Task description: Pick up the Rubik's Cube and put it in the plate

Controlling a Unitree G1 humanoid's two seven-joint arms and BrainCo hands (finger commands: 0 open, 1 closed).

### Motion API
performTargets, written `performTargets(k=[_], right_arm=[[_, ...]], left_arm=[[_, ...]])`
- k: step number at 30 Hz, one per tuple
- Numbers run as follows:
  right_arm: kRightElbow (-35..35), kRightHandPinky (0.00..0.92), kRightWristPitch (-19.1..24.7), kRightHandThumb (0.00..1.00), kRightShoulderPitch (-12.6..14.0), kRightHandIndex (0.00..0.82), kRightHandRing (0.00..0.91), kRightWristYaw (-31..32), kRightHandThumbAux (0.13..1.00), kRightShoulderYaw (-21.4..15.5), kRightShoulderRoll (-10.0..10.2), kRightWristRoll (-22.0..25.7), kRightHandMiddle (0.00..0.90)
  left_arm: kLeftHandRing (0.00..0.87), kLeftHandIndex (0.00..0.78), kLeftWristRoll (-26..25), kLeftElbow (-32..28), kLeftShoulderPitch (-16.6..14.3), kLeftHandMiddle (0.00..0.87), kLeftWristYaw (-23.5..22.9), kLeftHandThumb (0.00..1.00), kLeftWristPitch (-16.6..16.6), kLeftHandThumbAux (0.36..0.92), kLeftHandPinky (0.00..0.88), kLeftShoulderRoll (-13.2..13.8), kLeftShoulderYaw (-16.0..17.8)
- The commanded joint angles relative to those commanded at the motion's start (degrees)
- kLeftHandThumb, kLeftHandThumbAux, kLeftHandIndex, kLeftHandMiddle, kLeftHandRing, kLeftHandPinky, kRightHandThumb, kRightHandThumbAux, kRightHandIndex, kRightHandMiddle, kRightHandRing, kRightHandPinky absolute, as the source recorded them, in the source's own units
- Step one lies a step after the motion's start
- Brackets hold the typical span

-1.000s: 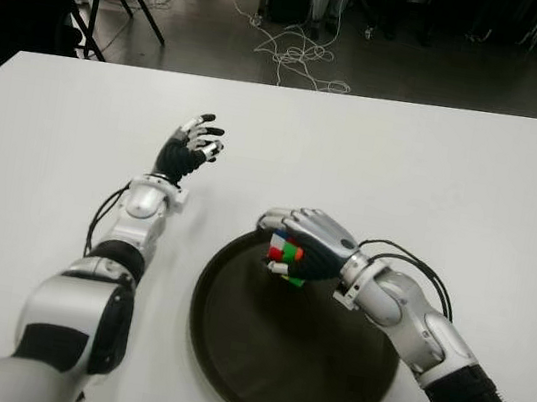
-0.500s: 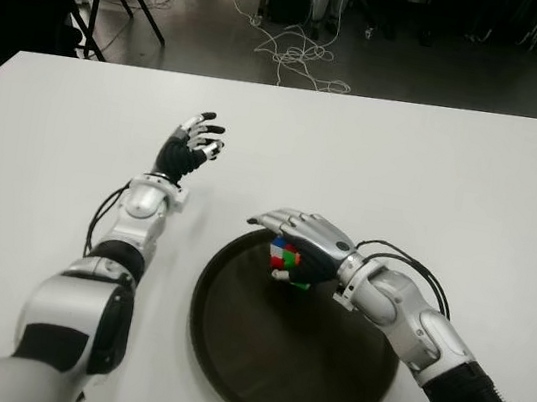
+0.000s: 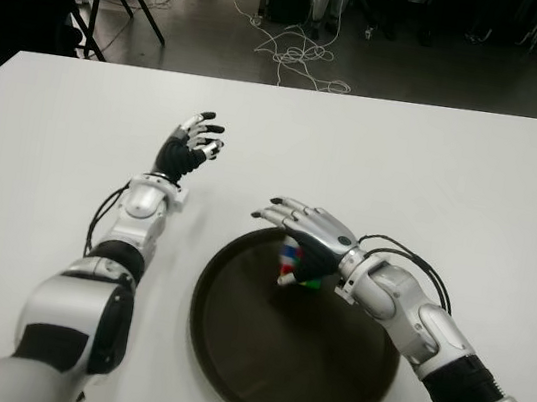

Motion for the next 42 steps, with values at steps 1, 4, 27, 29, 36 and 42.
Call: performTargets(k=[1, 4, 27, 29, 36, 42], right_arm=[[0.26, 0.0, -0.01, 0.0, -0.07, 0.0, 0.0, -0.39, 0.758, 0.01, 0.05, -0.12, 0.0], [1.0, 0.0, -0.1, 0.0, -0.32, 0.0, 0.0, -1.26, 0.75, 0.01, 0.17, -0.24, 0.0], [3.87, 0.0, 0.1, 0.0, -2.54, 0.0, 0.0, -3.27, 0.72, -0.73, -0.54, -0.2, 0.0], [4.52, 0.0, 0.14, 0.0, -2.79, 0.0, 0.0, -3.85, 0.717, -0.94, -0.43, -0.12, 0.0], [5.76, 0.0, -0.42, 0.0, -3.61, 0.0, 0.0, -5.64, 0.722, -1.91, -0.97, 0.3, 0.0], [3.55, 0.0, -1.18, 0.0, -4.44, 0.0, 0.0, -3.62, 0.732, -4.66, -3.98, 2.64, 0.0]], left_arm=[[0.287, 0.16, 0.05, 0.03, 0.0, 0.257, 0.02, 0.256, -0.04, 0.735, 0.335, 0.04, -0.03], [0.29, 0.159, 0.15, 0.07, -0.01, 0.258, 0.03, 0.255, -0.17, 0.728, 0.339, 0.11, -0.08], [0.296, 0.167, 0.26, 0.19, -0.1, 0.267, 0.04, 0.275, -0.2, 0.733, 0.339, 0.19, -0.11], [0.298, 0.169, 0.36, 0.22, -0.14, 0.27, 0.32, 0.276, -0.07, 0.736, 0.34, 0.19, -0.17], [0.292, 0.173, 0.4, 0.29, -0.33, 0.268, 0.43, 0.288, 0.71, 0.745, 0.332, 0.18, -0.23], [0.291, 0.172, 0.03, 0.28, -0.49, 0.266, 0.07, 0.293, 1.61, 0.733, 0.338, 0.11, 0.04]])
